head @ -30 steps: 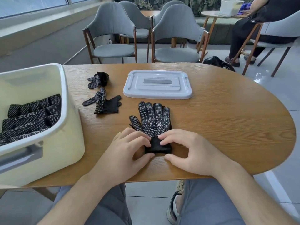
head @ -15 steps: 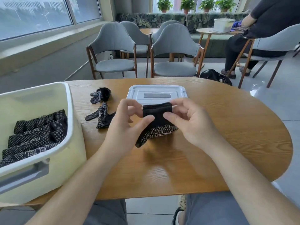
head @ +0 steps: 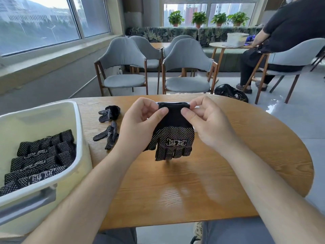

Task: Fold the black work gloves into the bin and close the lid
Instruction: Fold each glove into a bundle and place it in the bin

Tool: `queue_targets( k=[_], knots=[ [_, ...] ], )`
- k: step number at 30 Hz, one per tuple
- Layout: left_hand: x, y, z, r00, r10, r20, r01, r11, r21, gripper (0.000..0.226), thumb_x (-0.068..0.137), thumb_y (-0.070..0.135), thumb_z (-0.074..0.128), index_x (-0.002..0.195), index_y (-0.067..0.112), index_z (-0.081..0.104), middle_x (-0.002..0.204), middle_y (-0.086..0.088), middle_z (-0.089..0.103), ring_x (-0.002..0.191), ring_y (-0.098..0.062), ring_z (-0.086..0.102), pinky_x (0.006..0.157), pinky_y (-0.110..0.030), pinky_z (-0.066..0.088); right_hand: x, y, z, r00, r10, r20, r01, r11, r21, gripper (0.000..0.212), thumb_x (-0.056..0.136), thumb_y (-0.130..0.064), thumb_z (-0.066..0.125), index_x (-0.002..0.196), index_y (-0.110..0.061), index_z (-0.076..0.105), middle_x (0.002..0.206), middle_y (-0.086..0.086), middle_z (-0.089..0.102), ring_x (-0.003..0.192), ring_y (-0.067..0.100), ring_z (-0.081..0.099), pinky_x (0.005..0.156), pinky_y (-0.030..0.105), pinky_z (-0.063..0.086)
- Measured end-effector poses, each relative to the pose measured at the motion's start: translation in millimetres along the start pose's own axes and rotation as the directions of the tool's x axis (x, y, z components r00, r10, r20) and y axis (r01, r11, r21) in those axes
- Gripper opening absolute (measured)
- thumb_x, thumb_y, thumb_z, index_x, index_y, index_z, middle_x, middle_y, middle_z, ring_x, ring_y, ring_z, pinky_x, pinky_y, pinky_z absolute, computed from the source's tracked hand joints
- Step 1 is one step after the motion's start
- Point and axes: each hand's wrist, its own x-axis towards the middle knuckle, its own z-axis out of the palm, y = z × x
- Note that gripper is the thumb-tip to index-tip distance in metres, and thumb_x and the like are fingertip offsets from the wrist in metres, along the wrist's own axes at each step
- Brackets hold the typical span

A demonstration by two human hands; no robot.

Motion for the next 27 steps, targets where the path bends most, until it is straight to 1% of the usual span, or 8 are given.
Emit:
queue_targets(
  k=[2,5,9,13,16,19,23,27],
  knots=[
    [-1.9,0.6,-1.1,0.999,0.026,-0.031,-0.024,0.997,0.076,0.016,0.09,0.029,0.076,0.093,0.025,0.061,0.085,-0.001,0.071,0.073,-0.011,0.06,0.071,-0.038,0.052,-0.5,-0.5,0.1,1.0,0.007,0.008,-0.007,1.0,-0.011,0.015,0.099,-0.025,0.067,0.106,-0.029,0.054,0.088,-0.005,0.08,0.083,0.012,0.075,0.071,0.029,0.058],
    [-0.4,0.9,-2.4,0.999,0.024,-0.042,-0.013,0.97,0.241,0.024,0.09,0.031,0.076,0.11,0.031,0.062,0.081,0.009,0.071,0.062,-0.002,0.053,0.066,-0.015,0.045,2.3,-0.8,-1.7,0.995,0.086,0.047,-0.086,0.996,-0.001,0.026,0.096,-0.024,0.071,0.119,-0.028,0.062,0.091,-0.006,0.08,0.08,0.006,0.075,0.065,0.015,0.052],
    [14.3,0.7,1.7,0.999,-0.03,-0.028,0.038,0.941,0.336,0.015,0.094,0.027,0.07,0.109,0.024,0.068,0.092,0.011,0.071,0.057,-0.005,0.064,0.056,-0.011,0.045,17.3,-0.9,4.2,0.981,0.174,0.091,-0.173,0.985,-0.021,0.007,0.098,-0.017,0.068,0.103,-0.021,0.069,0.091,-0.004,0.079,0.066,0.013,0.073,0.054,0.02,0.049],
    [22.3,5.6,7.1,0.992,0.079,-0.094,-0.059,0.979,0.197,0.014,0.098,0.018,0.065,0.099,0.029,0.057,0.102,0.01,0.07,0.08,-0.007,0.073,0.072,-0.027,0.055,38.6,-6.9,12.3,0.999,0.044,0.01,-0.044,0.999,-0.001,0.011,0.1,-0.014,0.065,0.102,-0.025,0.066,0.104,-0.007,0.075,0.091,0.009,0.075,0.074,0.027,0.06],
    [19.2,3.6,7.6,0.983,0.165,-0.075,-0.148,0.971,0.189,0.013,0.099,0.015,0.064,0.102,0.024,0.055,0.103,0.013,0.067,0.09,-0.003,0.07,0.074,-0.01,0.045,39.0,-5.4,10.9,0.997,-0.077,-0.021,0.075,0.994,-0.083,0.011,0.099,-0.018,0.066,0.104,-0.028,0.067,0.102,-0.014,0.074,0.101,0.0,0.069,0.088,0.02,0.055],
    [6.3,-22.0,3.4,0.984,0.178,0.019,-0.175,0.935,0.309,0.013,0.097,0.015,0.066,0.103,0.02,0.056,0.097,0.015,0.065,0.086,0.008,0.063,0.07,-0.012,0.045,22.7,21.9,13.7,0.998,-0.067,0.005,0.067,0.98,-0.185,0.015,0.095,-0.021,0.071,0.109,-0.025,0.071,0.105,-0.015,0.071,0.095,-0.006,0.065,0.087,0.024,0.055],
    [-26.5,-84.2,-13.5,0.92,0.218,0.326,-0.378,0.713,0.59,0.018,0.09,0.021,0.073,0.103,0.025,0.061,0.077,0.018,0.051,0.076,-0.001,0.048,0.072,-0.037,0.052,-16.2,80.1,23.9,0.981,-0.078,0.179,0.149,0.891,-0.428,0.013,0.085,-0.021,0.077,0.094,-0.029,0.071,0.103,-0.014,0.067,0.084,0.005,0.062,0.083,0.04,0.055],
    [-43.6,-99.0,-21.7,0.793,0.313,0.522,-0.582,0.64,0.501,0.022,0.086,0.013,0.078,0.105,0.013,0.07,0.083,0.032,0.045,0.082,-0.002,0.044,0.078,-0.017,0.042,-46.6,99.0,27.9,0.962,-0.114,0.246,0.233,0.814,-0.532,0.014,0.083,-0.021,0.076,0.096,-0.025,0.073,0.108,-0.014,0.067,0.102,0.016,0.062,0.089,0.04,0.052]
  ],
)
